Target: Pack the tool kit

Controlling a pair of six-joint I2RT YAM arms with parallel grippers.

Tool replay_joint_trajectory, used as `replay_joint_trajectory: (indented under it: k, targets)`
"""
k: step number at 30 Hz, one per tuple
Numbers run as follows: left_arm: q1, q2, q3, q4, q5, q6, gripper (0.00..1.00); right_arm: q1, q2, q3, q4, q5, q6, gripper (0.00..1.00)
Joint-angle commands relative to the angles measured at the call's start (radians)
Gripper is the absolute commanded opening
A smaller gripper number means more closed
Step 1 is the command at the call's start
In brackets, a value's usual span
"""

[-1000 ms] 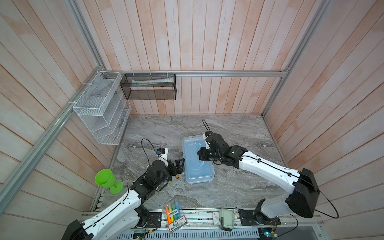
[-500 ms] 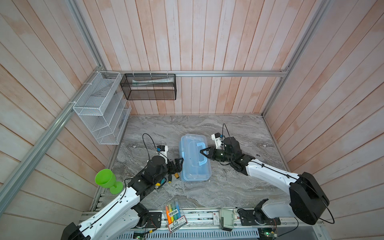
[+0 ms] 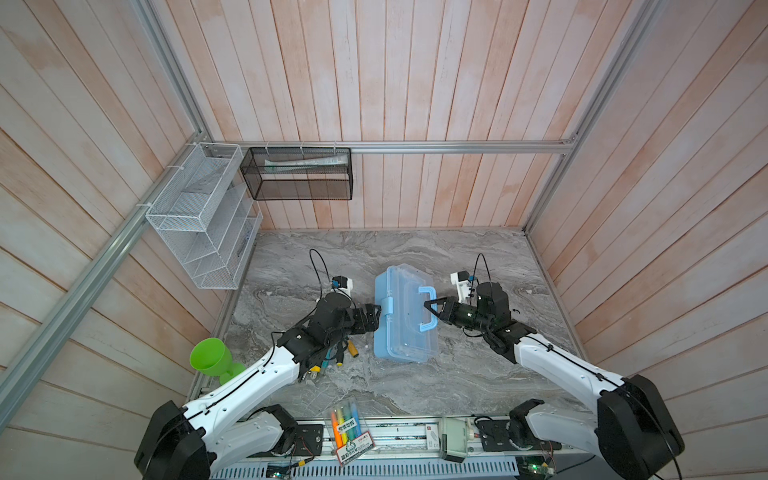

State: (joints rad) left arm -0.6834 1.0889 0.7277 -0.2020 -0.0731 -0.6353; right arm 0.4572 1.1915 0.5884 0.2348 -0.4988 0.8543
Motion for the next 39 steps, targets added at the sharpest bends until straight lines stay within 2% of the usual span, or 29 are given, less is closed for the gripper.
replay_joint_trajectory:
  k: [1, 5, 9, 14, 18, 24, 30, 39]
  targets:
    - [-0.016, -0.005, 0.008, 0.025, -0.067, -0.013, 1.00, -0.008, 0.000, 0.007, -0.134, 0.091, -0.155, 0.00]
    - [-0.016, -0.011, 0.003, 0.089, 0.038, 0.015, 1.00, -0.009, 0.015, 0.050, -0.212, 0.128, -0.225, 0.00]
    - [-0.018, 0.049, 0.057, 0.070, 0.119, -0.013, 1.00, -0.008, 0.046, 0.089, -0.232, 0.118, -0.255, 0.00]
    - [-0.043, 0.113, 0.131, 0.027, 0.116, -0.090, 1.00, 0.004, 0.077, 0.155, -0.303, 0.146, -0.307, 0.00]
    - [-0.044, 0.140, 0.221, -0.111, 0.091, -0.130, 1.00, 0.020, 0.090, 0.201, -0.343, 0.166, -0.315, 0.00]
    - [-0.053, 0.200, 0.284, -0.197, 0.166, -0.193, 1.00, 0.027, 0.130, 0.241, -0.393, 0.156, -0.289, 0.00]
    - [-0.088, 0.239, 0.305, -0.174, 0.192, -0.217, 1.00, 0.040, 0.149, 0.279, -0.428, 0.173, -0.283, 0.00]
    - [-0.093, 0.285, 0.293, -0.108, 0.205, -0.210, 1.00, 0.071, 0.175, 0.295, -0.443, 0.174, -0.295, 0.00]
